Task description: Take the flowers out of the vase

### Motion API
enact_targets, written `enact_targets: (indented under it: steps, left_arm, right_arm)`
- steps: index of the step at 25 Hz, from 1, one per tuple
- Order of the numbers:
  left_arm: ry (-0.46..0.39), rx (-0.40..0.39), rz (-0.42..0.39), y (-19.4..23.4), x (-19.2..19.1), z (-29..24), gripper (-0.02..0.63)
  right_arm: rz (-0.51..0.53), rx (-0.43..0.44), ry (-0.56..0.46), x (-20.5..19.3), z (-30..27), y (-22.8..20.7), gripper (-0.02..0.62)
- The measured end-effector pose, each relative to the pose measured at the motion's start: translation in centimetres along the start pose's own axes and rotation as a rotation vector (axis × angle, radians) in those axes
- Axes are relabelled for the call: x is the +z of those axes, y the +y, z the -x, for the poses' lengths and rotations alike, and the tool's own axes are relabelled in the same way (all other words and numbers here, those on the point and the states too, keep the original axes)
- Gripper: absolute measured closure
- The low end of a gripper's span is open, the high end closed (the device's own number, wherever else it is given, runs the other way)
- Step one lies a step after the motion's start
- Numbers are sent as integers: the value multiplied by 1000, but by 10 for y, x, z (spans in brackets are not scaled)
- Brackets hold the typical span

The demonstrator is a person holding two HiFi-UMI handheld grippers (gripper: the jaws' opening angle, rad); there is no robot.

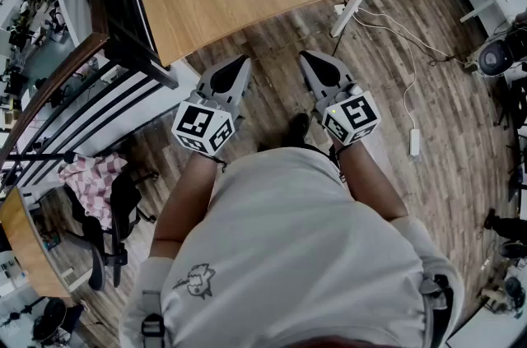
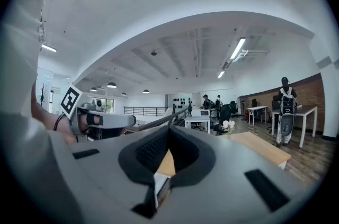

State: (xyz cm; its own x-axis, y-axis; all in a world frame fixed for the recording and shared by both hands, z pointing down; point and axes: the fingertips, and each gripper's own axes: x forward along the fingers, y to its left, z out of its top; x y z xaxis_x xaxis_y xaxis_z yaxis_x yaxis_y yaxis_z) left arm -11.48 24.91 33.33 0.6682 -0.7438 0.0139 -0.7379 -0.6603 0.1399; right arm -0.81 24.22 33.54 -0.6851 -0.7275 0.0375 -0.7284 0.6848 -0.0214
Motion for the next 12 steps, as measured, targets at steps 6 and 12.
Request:
enact_targets:
  steps: [6, 12]
  left_arm:
    - [-2, 12, 1, 8, 1, -5, 601]
    - [10, 33, 6, 13, -5, -27, 601]
  right_arm:
    - [-6, 0, 2, 0, -4, -8, 592]
    - [-27, 32, -15, -2, -6, -29, 592]
